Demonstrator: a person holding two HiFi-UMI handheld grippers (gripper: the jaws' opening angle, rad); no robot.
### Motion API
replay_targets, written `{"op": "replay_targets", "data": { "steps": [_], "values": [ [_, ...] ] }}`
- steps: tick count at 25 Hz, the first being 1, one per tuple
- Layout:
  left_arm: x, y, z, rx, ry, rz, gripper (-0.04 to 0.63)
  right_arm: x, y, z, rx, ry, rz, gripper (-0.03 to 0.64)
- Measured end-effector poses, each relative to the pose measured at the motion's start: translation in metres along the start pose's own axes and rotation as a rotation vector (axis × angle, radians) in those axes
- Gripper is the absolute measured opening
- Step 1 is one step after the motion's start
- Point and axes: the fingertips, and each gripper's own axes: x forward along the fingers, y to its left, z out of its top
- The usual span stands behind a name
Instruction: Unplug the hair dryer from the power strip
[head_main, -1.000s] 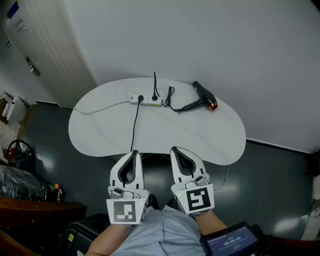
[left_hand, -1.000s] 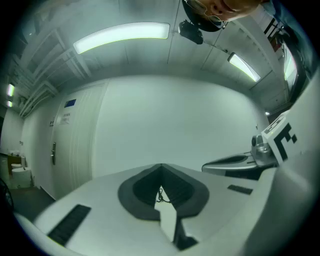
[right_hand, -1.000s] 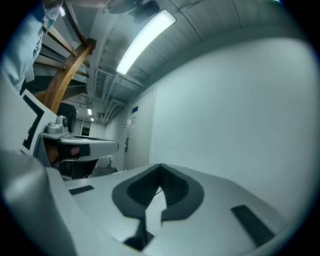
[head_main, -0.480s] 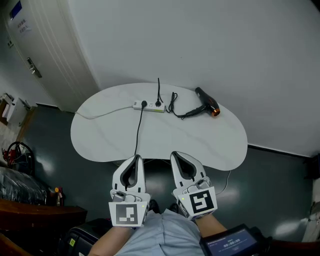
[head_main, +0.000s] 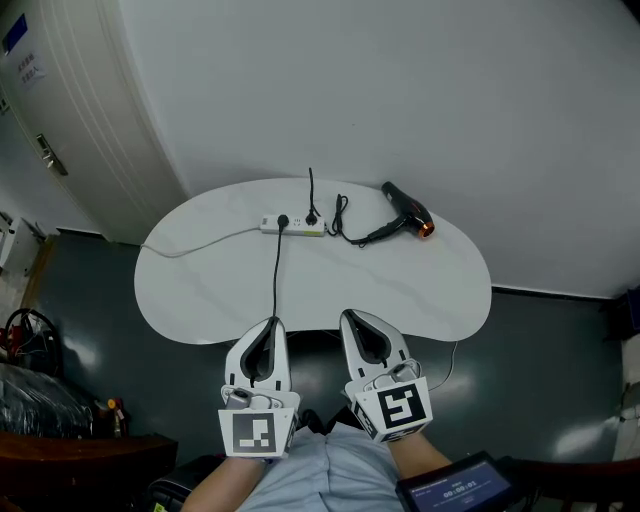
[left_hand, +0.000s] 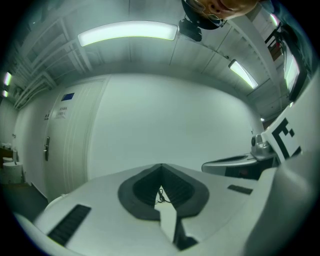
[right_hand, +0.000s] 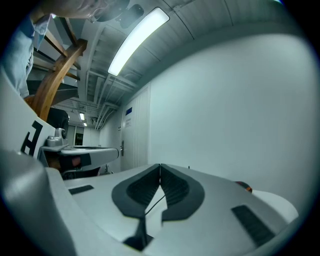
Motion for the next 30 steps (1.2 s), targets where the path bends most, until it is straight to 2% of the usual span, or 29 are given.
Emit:
{"op": "replay_targets", "data": {
  "steps": [3,5,9,15,23,30],
  "values": [
    [0.005,0.002,-0.007,-0.01,0.015,-0.01,-0.005,0.002,-0.004,-0.007,-0.01,0.026,-0.023,0.002],
    [0.011,0.0,-0.012,-0.049,0.027,-0.014,-0.005,0.004,-0.01,-0.011,-0.007,0.041,-0.033,0.002],
    [0.022,0.002,-0.021,0.033,0.048,-0.03,-0.005,0.014,-0.021,-0.016,-0.001,0.061,-0.029,0.002],
    [0.055,0.008,-0.025,0.031,0.052,0.01,-0.005,0.038,-0.046,-0.025,0.006,0.08,-0.006,0.002],
    [0.125,-0.007,-0.024,-0.023,0.087,0.066,-0.005,0.085,-0.098,-0.012,-0.004,0.078,0.053,0.002],
    [0.168,-0.013,-0.011,0.003,0.088,0.141,-0.005,0.125,-0.13,0.011,-0.029,-0.025,0.165,0.002]
  ]
}}
